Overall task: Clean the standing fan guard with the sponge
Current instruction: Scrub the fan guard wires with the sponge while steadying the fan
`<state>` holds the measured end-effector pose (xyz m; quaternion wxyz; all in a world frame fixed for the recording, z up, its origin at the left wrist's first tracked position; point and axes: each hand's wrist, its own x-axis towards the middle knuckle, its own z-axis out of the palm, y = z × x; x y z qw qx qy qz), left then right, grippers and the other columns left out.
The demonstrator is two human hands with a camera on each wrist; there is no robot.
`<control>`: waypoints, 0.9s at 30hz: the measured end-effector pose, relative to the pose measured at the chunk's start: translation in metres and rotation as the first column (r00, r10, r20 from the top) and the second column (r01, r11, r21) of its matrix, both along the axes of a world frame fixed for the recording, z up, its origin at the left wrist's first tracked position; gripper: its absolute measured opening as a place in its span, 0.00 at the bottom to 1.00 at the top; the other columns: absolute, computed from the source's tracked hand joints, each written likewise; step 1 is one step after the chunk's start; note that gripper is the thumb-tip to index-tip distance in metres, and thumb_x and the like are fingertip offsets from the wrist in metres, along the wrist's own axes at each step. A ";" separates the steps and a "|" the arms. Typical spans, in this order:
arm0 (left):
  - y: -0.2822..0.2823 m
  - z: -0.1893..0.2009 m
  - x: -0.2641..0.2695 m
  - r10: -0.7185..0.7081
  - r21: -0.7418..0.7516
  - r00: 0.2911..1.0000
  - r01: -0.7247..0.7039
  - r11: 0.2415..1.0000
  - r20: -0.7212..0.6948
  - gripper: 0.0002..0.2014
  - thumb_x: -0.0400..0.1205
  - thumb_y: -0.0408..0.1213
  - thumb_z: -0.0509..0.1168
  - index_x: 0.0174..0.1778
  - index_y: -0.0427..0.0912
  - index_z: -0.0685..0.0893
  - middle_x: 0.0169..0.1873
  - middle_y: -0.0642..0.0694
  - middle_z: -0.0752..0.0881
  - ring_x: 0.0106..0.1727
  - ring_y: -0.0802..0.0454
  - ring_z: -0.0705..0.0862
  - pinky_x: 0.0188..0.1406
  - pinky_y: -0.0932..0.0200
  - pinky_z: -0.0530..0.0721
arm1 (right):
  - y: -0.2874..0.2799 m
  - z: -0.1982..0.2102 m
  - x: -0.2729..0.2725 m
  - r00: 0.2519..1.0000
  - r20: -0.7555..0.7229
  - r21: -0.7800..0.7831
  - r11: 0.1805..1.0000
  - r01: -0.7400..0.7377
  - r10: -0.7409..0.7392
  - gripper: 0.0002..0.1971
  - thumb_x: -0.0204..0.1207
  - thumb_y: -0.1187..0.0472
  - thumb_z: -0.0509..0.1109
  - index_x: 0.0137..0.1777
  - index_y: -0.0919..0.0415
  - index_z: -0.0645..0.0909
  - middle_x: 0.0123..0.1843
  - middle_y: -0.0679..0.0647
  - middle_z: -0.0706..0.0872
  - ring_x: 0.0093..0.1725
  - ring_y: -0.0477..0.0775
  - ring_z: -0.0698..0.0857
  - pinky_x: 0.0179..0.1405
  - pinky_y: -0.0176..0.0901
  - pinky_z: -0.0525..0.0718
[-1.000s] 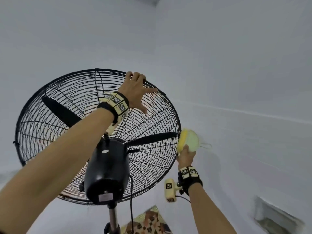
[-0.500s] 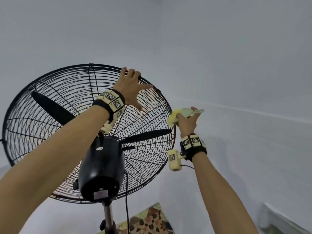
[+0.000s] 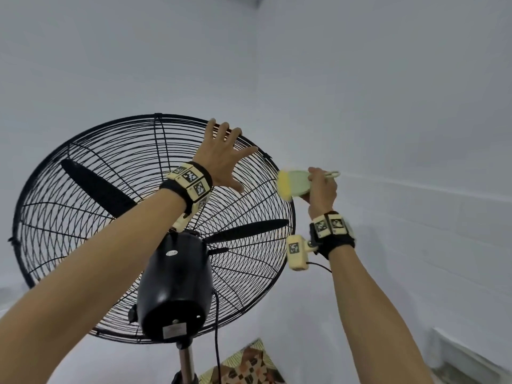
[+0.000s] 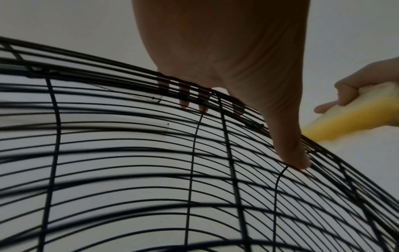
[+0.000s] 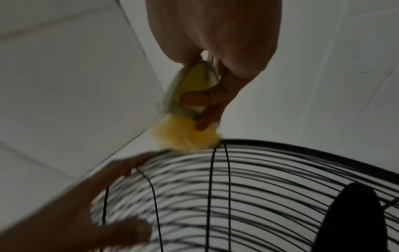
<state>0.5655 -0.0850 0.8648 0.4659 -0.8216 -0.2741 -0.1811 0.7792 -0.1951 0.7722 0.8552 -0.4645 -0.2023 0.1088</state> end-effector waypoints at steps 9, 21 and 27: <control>0.006 -0.003 0.002 -0.026 0.015 1.000 0.026 1.000 0.015 0.58 0.66 0.86 0.62 0.90 0.65 0.54 0.87 0.36 0.61 0.87 0.28 0.59 0.86 0.21 0.50 | -0.001 -0.010 0.005 0.998 0.021 0.001 0.998 -0.061 0.061 0.09 0.82 0.59 0.69 0.56 0.61 0.87 0.53 0.55 0.86 0.55 0.59 0.87 0.42 0.50 0.91; 0.008 -0.001 -0.009 -0.024 -0.044 1.000 0.025 0.999 0.016 0.59 0.69 0.85 0.60 0.92 0.62 0.49 0.91 0.37 0.52 0.91 0.31 0.52 0.87 0.21 0.45 | -0.018 -0.022 -0.005 0.999 0.038 0.006 1.000 0.030 -0.030 0.17 0.70 0.53 0.75 0.53 0.65 0.89 0.48 0.55 0.86 0.48 0.56 0.85 0.34 0.44 0.83; 0.025 -0.017 -0.063 -0.016 -0.020 0.985 0.020 1.000 0.169 0.69 0.63 0.87 0.62 0.91 0.57 0.35 0.92 0.40 0.44 0.92 0.32 0.45 0.86 0.21 0.45 | -0.013 -0.039 -0.053 0.987 0.120 0.204 0.975 0.085 -0.111 0.13 0.90 0.52 0.66 0.68 0.54 0.84 0.60 0.46 0.85 0.60 0.51 0.88 0.48 0.49 0.94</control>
